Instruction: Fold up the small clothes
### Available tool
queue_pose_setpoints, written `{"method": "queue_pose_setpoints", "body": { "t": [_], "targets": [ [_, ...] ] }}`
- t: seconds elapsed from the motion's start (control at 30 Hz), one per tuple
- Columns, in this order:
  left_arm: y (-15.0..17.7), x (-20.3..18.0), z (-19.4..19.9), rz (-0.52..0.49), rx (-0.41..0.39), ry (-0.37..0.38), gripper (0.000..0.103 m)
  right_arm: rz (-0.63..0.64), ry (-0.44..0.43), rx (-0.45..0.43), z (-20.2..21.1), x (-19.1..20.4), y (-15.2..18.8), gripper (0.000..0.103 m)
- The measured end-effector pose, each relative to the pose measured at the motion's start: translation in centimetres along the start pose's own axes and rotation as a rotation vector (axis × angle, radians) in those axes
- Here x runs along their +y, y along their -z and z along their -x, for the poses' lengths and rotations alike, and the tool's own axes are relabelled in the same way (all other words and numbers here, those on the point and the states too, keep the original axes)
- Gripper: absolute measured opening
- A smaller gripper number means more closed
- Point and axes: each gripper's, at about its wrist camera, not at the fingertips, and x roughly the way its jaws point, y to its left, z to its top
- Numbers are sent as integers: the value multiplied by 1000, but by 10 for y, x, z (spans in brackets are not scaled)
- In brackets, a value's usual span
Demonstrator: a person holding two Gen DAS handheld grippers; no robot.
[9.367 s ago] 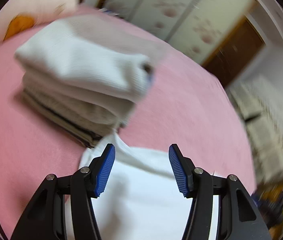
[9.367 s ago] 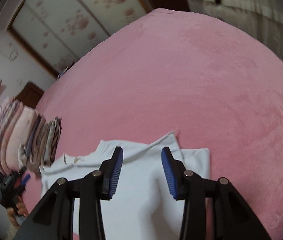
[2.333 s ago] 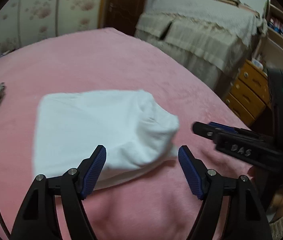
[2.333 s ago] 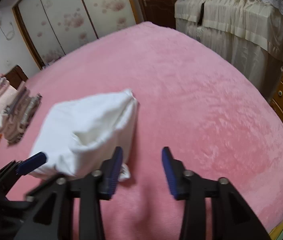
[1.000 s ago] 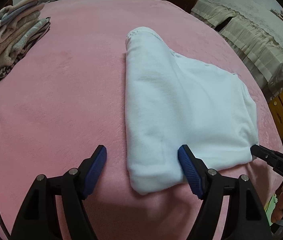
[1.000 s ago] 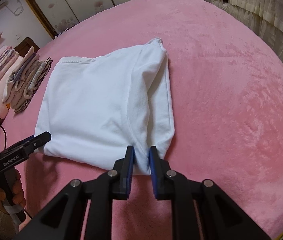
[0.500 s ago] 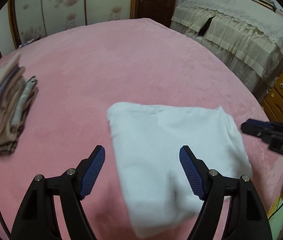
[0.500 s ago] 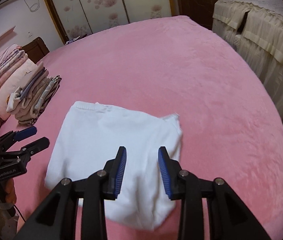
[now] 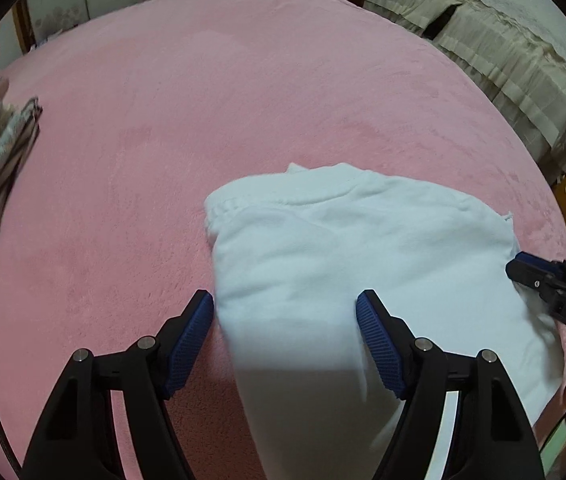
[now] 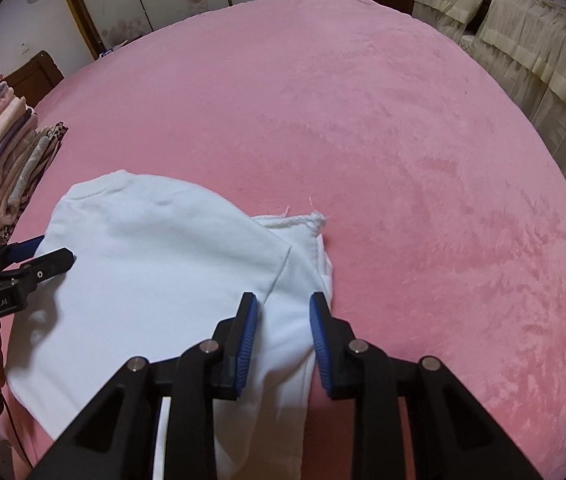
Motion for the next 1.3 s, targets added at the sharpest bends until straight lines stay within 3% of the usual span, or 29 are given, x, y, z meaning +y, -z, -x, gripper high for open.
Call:
{"method": "queue_pose_setpoints", "body": {
  "t": [0.27, 0.47, 0.53, 0.67, 0.83, 0.97, 1.2, 1.3],
  "targets": [
    [0, 4, 3, 12, -4, 14, 74, 9, 14, -10, 3, 4, 4, 29],
    [3, 3, 29, -5, -24, -7, 74, 30, 37, -64, 36, 18, 7, 30],
    [3, 1, 44, -14, -39, -6, 81, 46, 49, -90, 52, 23, 9, 32],
    [9, -7, 82, -34, -97, -4, 90, 63, 72, -148, 87, 32, 14, 55],
    [17, -14, 127, -45, -136, -15, 94, 77, 77, -208, 128, 39, 22, 63],
    [24, -17, 150, -28, -147, 7, 97, 88, 105, -242, 157, 45, 33, 82],
    [45, -28, 186, -53, -240, 51, 97, 136, 117, -278, 188, 54, 54, 84],
    [53, -34, 191, -96, -243, 43, 97, 143, 108, -275, 194, 53, 61, 84]
  ]
}}
